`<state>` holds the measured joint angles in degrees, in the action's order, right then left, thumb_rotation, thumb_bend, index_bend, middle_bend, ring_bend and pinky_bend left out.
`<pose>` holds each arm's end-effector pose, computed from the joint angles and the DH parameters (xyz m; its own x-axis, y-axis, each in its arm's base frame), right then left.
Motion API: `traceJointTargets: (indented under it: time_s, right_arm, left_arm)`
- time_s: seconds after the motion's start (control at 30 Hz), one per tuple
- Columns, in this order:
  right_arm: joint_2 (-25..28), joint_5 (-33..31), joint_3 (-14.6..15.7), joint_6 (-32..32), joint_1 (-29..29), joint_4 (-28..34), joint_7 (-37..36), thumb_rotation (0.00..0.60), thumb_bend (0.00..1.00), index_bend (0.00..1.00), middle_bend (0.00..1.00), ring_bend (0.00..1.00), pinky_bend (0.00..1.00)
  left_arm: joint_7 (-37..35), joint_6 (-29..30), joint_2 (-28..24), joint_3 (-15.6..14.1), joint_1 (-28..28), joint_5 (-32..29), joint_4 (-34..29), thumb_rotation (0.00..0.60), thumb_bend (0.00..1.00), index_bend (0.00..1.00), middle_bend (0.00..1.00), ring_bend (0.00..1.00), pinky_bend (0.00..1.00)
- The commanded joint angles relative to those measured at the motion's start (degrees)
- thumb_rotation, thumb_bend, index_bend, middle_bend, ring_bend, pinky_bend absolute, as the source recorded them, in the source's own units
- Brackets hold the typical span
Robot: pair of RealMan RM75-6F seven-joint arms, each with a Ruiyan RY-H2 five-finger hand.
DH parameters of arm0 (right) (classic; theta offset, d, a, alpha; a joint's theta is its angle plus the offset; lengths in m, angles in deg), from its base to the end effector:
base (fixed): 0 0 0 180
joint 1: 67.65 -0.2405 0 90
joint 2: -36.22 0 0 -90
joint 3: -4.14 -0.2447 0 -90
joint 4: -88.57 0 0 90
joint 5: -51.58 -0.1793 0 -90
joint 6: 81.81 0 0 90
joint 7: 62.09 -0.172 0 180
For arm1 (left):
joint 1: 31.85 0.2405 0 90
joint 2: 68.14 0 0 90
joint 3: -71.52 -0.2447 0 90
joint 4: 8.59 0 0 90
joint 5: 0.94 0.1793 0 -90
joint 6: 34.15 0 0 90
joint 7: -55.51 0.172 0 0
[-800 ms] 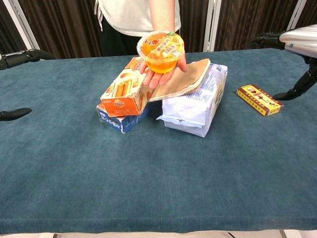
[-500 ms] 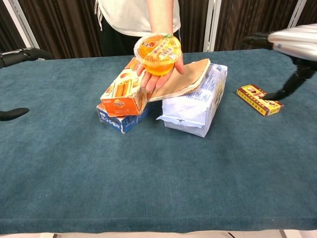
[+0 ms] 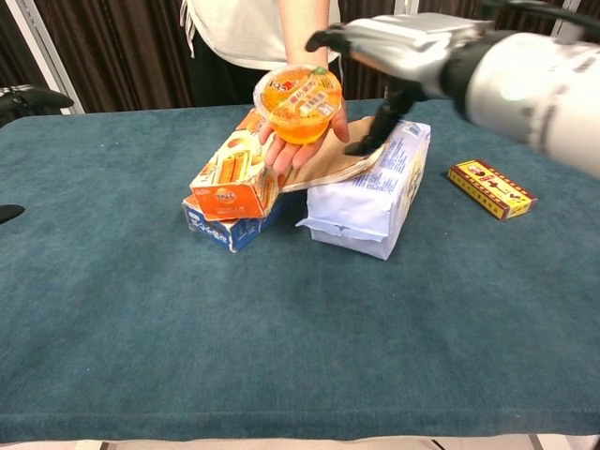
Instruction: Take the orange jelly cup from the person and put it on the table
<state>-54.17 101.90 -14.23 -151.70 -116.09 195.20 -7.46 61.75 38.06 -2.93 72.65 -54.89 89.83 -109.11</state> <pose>-0.0326 -0.3371 0.0330 0.5330 -0.0473 0.8448 -0.7846 -0.4013 0.4726 -0.1880 0.2627 0.1208 0.4284 0.1258 0.8948 0.8434 -0.4110 -0.3460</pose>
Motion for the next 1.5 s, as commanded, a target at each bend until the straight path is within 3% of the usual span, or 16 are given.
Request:
traceJointTargets:
  time_s: [0.03, 0.23, 0.4, 0.57, 0.83, 0.97, 1.07, 1.17, 1.27, 1.37, 1.5]
  right_arm:
    - [-4.0, -2.8, -1.8, -2.5, -3.5, -3.2, 3.9, 0.600, 0.13, 0.00, 0.00, 0.00, 0.00]
    - [-7.0, -5.4, -3.5, -3.6, -6.1, -7.0, 3.9, 0.600, 0.13, 0.01, 0.02, 0.00, 0.04]
    - [-8.5, -6.0, -3.9, -3.7, -7.5, -9.0, 3.0, 0.600, 0.13, 0.14, 0.12, 0.03, 0.14]
    - [-9.0, -5.6, -3.5, -4.1, -7.8, -9.7, 1.8, 0.600, 0.13, 0.46, 0.33, 0.29, 0.39]
    - [-9.1, -3.2, -2.5, -5.8, -8.0, -10.1, 0.6, 0.600, 0.16, 0.67, 0.49, 0.48, 0.59]
    - [-7.2, 1.3, -1.6, -7.0, -6.5, -7.9, -3.0, 0.600, 0.17, 0.72, 0.52, 0.52, 0.63]
    - [-2.6, 7.6, 1.0, -8.9, -3.1, -2.5, -7.1, 0.600, 0.17, 0.72, 0.52, 0.52, 0.63]
    - [4.9, 16.1, 6.4, -11.6, 2.3, 2.8, -11.8, 0.600, 0.17, 0.71, 0.52, 0.52, 0.63]
    - [12.7, 23.9, 12.6, -14.4, 8.3, 4.4, -17.8, 0.600, 0.17, 0.71, 0.52, 0.52, 0.63]
    - [19.1, 29.1, 19.0, -17.0, 14.9, -0.1, -26.5, 0.600, 0.17, 0.70, 0.52, 0.52, 0.63]
    - [19.9, 30.6, 23.2, -16.5, 20.3, -10.8, -38.1, 0.600, 0.17, 0.68, 0.52, 0.52, 0.63]
  left_arm:
    - [-0.1, 0.5, -0.3, -0.1, 0.3, 0.2, 0.0, 0.600, 0.33, 0.00, 0.00, 0.00, 0.00]
    - [-1.2, 1.2, -0.9, -0.1, 0.8, 0.5, 0.3, 0.600, 0.33, 0.00, 0.00, 0.00, 0.00]
    - [-1.7, 1.8, -1.3, -0.2, 1.2, 0.9, 0.4, 0.600, 0.33, 0.00, 0.00, 0.00, 0.00]
    - [-2.4, 1.8, -1.5, -0.1, 1.3, 0.6, 0.6, 0.600, 0.33, 0.00, 0.00, 0.00, 0.00]
    - [-2.6, 2.0, -1.7, -0.1, 1.5, 0.9, 0.6, 0.600, 0.33, 0.00, 0.00, 0.00, 0.00]
    - [-2.9, 2.2, -2.0, -0.1, 1.7, 1.0, 0.5, 0.600, 0.33, 0.00, 0.00, 0.00, 0.00]
    - [-3.3, 2.9, -2.5, -0.2, 2.1, 1.2, 0.6, 0.600, 0.33, 0.00, 0.00, 0.00, 0.00]
    - [-4.0, 4.1, -3.2, -0.6, 3.0, 1.9, 0.8, 0.600, 0.33, 0.00, 0.00, 0.00, 0.00]
    - [-4.2, 5.0, -3.8, -1.9, 4.1, 3.2, 1.4, 0.600, 0.33, 0.00, 0.00, 0.00, 0.00]
    - [-4.6, 6.0, -3.6, -3.9, 5.6, 5.1, 2.7, 0.600, 0.33, 0.00, 0.00, 0.00, 0.00]
    - [-5.1, 8.3, -2.4, -6.3, 7.7, 8.2, 5.5, 0.600, 0.33, 0.00, 0.00, 0.00, 0.00]
